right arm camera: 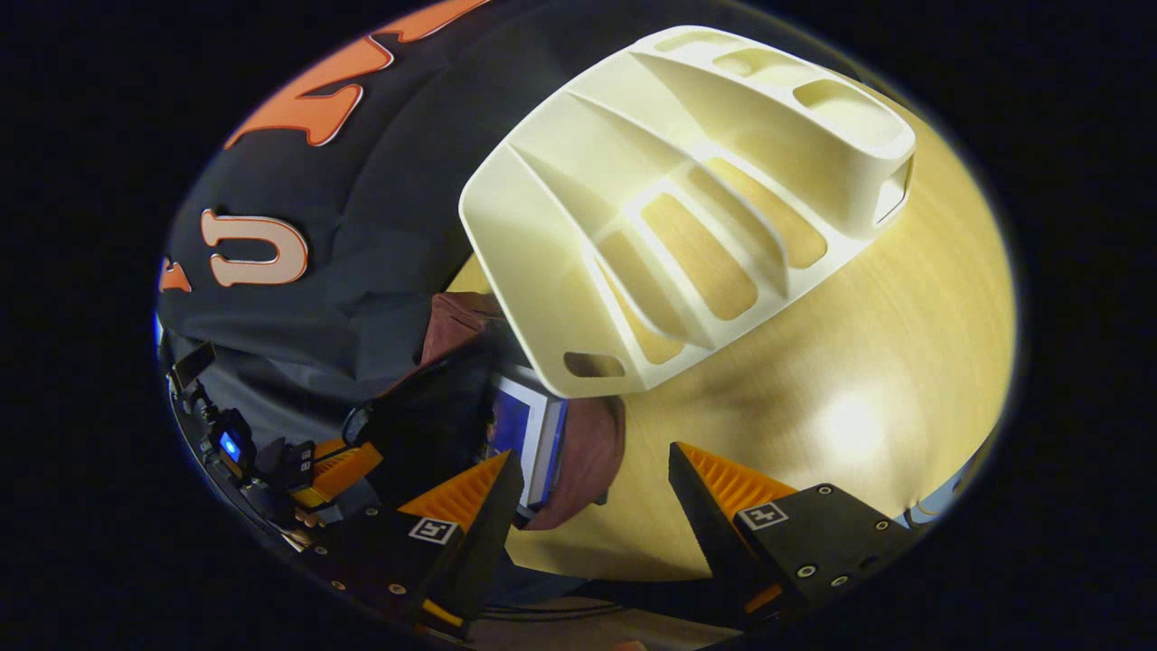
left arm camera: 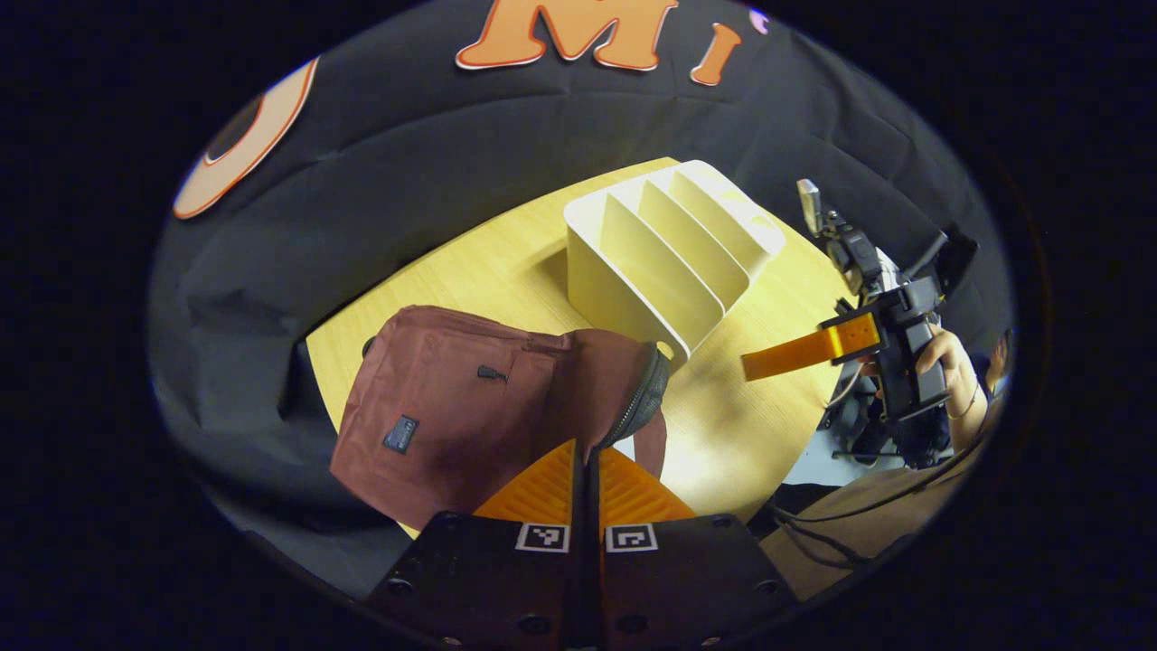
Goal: Open the schoolbag, grab two books from the bookshelf and put them into the schoolbag.
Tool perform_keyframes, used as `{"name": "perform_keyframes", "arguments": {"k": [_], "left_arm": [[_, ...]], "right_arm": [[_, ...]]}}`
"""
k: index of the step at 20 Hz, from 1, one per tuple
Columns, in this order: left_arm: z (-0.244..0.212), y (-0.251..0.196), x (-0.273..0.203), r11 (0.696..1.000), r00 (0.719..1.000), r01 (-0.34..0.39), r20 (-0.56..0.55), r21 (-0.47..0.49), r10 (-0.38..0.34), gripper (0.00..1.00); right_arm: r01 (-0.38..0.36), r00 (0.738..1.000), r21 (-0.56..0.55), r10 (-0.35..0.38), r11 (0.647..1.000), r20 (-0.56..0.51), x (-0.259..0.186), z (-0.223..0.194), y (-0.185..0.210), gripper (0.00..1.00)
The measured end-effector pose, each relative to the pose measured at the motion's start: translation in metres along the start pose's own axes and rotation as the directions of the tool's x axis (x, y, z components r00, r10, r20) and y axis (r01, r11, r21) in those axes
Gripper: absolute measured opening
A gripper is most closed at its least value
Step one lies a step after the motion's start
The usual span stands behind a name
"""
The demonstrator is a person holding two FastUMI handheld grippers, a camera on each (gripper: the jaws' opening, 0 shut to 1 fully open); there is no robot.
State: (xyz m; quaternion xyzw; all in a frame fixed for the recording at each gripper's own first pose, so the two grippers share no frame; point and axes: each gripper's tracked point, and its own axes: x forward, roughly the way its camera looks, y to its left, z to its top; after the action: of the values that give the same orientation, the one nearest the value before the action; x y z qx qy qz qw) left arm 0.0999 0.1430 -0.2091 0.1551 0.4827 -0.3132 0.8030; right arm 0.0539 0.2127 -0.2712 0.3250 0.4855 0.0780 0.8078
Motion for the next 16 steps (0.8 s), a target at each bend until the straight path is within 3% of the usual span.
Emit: {"name": "perform_keyframes", "arguments": {"k": [3, 6, 8, 10, 12, 15, 16], "left_arm": [[-0.010, -0.017, 0.007, 0.994, 0.999, -0.042, -0.015, -0.100, 0.041, 0.02], [-0.021, -0.044, 0.019, 0.977, 0.998, -0.062, -0.023, -0.203, 0.059, 0.11], [-0.024, -0.065, 0.030, 0.962, 0.997, -0.073, -0.007, -0.264, 0.073, 0.23], [-0.025, -0.080, 0.040, 0.943, 0.995, -0.093, 0.012, -0.318, 0.103, 0.45], [-0.026, -0.094, 0.044, 0.920, 0.990, -0.110, 0.044, -0.377, 0.136, 0.47], [-0.011, -0.127, 0.050, 0.876, 0.983, -0.044, 0.134, -0.481, 0.123, 0.96], [-0.008, -0.130, 0.051, 0.871, 0.978, -0.055, 0.150, -0.488, 0.146, 1.00]], "right_arm": [[0.012, 0.999, -0.066, -0.015, 0.998, -0.046, -0.029, 0.013, -0.030, 0.96], [0.036, 0.997, -0.122, -0.043, 0.992, -0.060, -0.053, 0.029, -0.059, 0.96], [0.055, 0.996, -0.166, -0.065, 0.985, -0.057, -0.067, 0.036, -0.075, 0.96], [0.057, 0.996, -0.210, -0.068, 0.976, -0.048, -0.081, 0.043, -0.082, 0.98], [0.063, 0.997, -0.255, -0.073, 0.965, -0.029, -0.091, 0.053, -0.085, 0.98], [0.065, 0.998, -0.316, -0.070, 0.946, -0.004, -0.105, 0.062, -0.086, 0.98], [0.055, 0.998, -0.330, -0.059, 0.943, -0.001, -0.107, 0.064, -0.083, 0.98]]}}
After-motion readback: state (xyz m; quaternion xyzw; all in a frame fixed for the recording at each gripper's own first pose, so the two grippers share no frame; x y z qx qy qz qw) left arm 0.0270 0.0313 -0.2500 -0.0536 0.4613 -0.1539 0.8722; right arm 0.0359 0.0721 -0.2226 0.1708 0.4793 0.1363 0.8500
